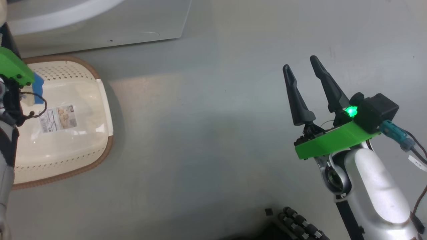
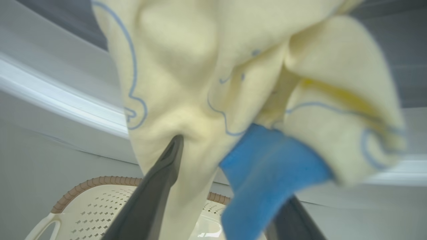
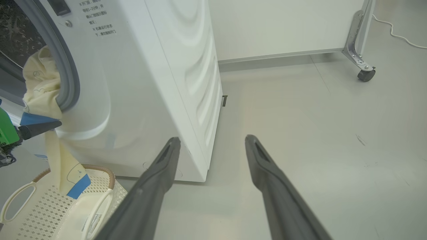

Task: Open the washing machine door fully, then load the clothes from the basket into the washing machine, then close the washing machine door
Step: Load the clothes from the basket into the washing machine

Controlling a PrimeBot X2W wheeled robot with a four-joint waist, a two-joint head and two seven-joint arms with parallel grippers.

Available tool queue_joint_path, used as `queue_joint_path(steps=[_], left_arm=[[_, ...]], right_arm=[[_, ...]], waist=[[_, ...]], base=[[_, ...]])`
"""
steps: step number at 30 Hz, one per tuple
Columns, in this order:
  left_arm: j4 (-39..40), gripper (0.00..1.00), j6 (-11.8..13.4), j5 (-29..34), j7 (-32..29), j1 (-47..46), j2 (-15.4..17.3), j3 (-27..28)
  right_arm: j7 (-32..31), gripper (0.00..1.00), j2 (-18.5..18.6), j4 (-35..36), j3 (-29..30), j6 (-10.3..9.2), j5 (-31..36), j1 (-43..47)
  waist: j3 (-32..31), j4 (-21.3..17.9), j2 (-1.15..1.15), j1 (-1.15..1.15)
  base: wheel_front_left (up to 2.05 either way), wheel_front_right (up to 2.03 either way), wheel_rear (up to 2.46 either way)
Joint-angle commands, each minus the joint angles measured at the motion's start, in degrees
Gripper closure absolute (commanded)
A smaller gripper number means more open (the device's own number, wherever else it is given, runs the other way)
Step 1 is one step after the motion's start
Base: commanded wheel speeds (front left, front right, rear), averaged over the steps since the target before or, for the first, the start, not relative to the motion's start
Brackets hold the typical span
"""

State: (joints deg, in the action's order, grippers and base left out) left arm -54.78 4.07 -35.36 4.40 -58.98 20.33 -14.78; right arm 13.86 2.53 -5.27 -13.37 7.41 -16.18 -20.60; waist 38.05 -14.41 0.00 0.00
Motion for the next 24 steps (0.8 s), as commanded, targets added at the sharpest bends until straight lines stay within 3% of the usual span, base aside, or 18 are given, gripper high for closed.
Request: queue_joint_path(steps=[1, 2, 3, 13, 24], left_arm=[[0.3, 0.47, 0.5, -0.1, -0.3, -1.5, 3.6, 1.8], [-0.5, 0.67, 0.8, -0.2, -0.8, -1.9, 3.8, 1.8], [-1.2, 1.00, 1.0, -0.3, -1.0, -2.3, 4.0, 1.9], [-3.9, 1.00, -0.2, 0.6, -4.8, -4.9, 3.8, -0.6], [5.6, 1.00, -2.2, 1.0, -9.0, -2.6, 5.1, -3.0]], right_arm=[[0.6, 0.00, 0.3, 1.3, -1.1, 0.08, -0.5, -0.3], [0.7, 0.00, 0.3, 1.2, -1.2, 0.08, -0.7, -0.4], [0.7, 0.00, 0.3, 1.0, -1.2, 0.08, -0.9, -0.4], [1.1, 0.00, 0.3, 0.4, -0.8, 0.08, -1.4, 0.0], [1.1, 0.00, 0.3, 1.0, 0.4, 0.08, -0.2, 0.4]], waist=[[0.2, -0.6, 0.00, 0.00], [0.2, -0.8, 0.00, 0.00], [0.2, -1.0, 0.00, 0.00], [-0.5, 0.0, 0.00, 0.00], [-2.0, 3.7, 0.00, 0.00]], base=[[0.00, 0.00, 0.00], [0.00, 0.00, 0.00], [0.00, 0.00, 0.00], [0.00, 0.00, 0.00], [0.00, 0.00, 0.00]])
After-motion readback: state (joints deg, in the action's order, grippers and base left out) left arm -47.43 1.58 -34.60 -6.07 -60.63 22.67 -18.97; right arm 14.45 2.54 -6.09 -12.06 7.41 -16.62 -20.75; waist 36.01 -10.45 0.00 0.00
